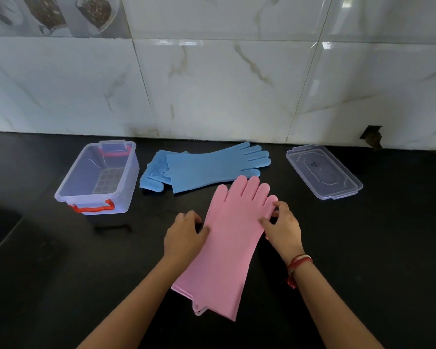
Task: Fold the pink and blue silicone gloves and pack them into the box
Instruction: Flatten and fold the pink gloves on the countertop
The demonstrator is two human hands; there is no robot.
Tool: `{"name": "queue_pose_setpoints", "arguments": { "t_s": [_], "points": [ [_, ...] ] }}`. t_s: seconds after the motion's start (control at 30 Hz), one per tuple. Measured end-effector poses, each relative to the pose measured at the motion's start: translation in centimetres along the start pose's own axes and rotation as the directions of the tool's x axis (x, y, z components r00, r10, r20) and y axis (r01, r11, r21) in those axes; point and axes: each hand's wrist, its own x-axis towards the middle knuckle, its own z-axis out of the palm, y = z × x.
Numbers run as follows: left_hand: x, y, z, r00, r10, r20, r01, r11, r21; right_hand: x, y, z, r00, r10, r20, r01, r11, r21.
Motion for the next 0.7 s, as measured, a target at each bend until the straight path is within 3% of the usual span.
{"name": "queue_pose_setpoints", "arguments": {
  "t_s": [0.13,0.27,0.47,0.7],
  "points": [
    [-0.5,-0.2,-0.2,0.997,0.012,0.073,-0.009,0.999,-0.039,0.3,-0.7,0.3,0.995,-0.091,0.039,0.093,0.994,-0.054],
    [-1.7,0.0,-0.5,0.97,-0.068,0.233,0.13,0.956,-0.262,1.0,-1.3,0.5,0.981,-0.159,0.107,0.173,0.974,-0.144],
    [-2.5,-0.6,-0.7,0.877,-0.157,0.454,0.309,0.908,-0.282,1.3,-0.8,1.1,0.95,-0.202,0.237,0.284,0.873,-0.395],
    [1.0,0.4,-1.3,0.959,-0.242,0.148,0.283,0.852,-0.441,1.9,-1.2,1.6,0.97,-0.237,0.048,0.239,0.971,-0.034]
  ]
}}
